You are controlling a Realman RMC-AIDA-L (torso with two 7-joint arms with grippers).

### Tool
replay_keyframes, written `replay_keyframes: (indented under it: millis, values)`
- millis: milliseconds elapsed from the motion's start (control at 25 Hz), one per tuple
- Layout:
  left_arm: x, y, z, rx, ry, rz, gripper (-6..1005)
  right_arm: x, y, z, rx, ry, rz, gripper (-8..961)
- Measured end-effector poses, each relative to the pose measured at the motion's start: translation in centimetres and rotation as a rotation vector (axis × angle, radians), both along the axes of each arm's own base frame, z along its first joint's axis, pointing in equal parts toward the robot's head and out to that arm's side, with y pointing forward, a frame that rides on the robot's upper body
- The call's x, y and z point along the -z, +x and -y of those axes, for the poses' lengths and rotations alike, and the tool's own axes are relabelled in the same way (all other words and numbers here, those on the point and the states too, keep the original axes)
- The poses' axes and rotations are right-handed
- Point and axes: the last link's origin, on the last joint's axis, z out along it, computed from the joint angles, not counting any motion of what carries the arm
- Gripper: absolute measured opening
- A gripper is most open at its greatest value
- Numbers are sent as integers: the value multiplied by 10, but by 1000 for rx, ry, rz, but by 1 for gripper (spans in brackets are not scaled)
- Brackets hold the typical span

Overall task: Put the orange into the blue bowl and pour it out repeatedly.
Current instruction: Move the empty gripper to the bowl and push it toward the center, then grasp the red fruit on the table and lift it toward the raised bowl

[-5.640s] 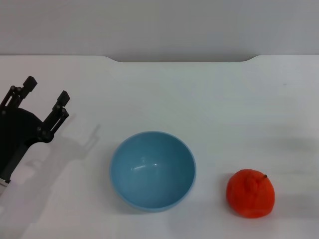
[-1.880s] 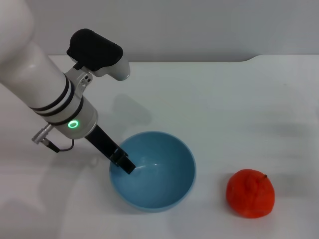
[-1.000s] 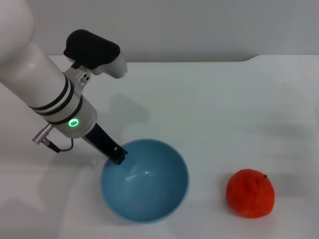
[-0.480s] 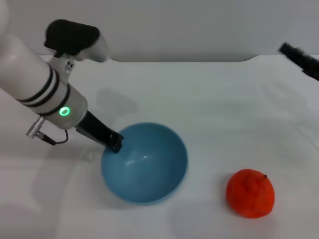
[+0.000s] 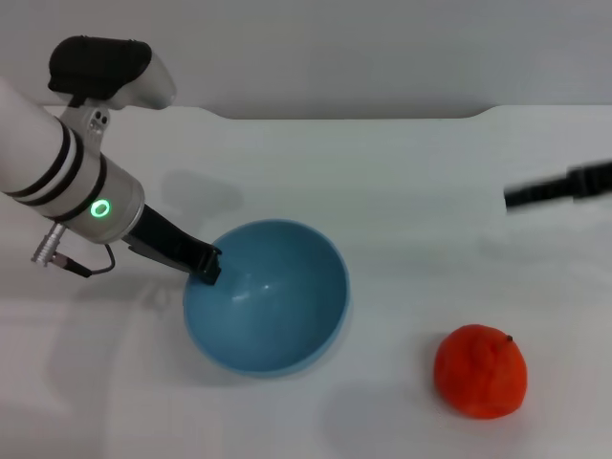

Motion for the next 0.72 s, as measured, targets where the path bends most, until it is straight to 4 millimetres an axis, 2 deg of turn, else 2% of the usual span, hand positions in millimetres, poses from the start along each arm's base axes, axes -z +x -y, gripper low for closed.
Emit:
replay_keyframes:
  millis: [160, 360, 520, 720]
  values:
    - [-2, 0, -1, 2, 12, 5, -1, 5, -21, 9, -10, -199, 125, 584]
    - [-4, 2, -2, 20, 21, 6, -1, 21, -32, 15, -3, -319, 220, 583]
    - [-4, 3, -2, 24, 22, 6, -1, 34, -31, 19, 0, -375, 250, 583]
    - [-3, 3, -2, 29, 19, 3, -1, 53, -20, 20, 30, -411, 243, 583]
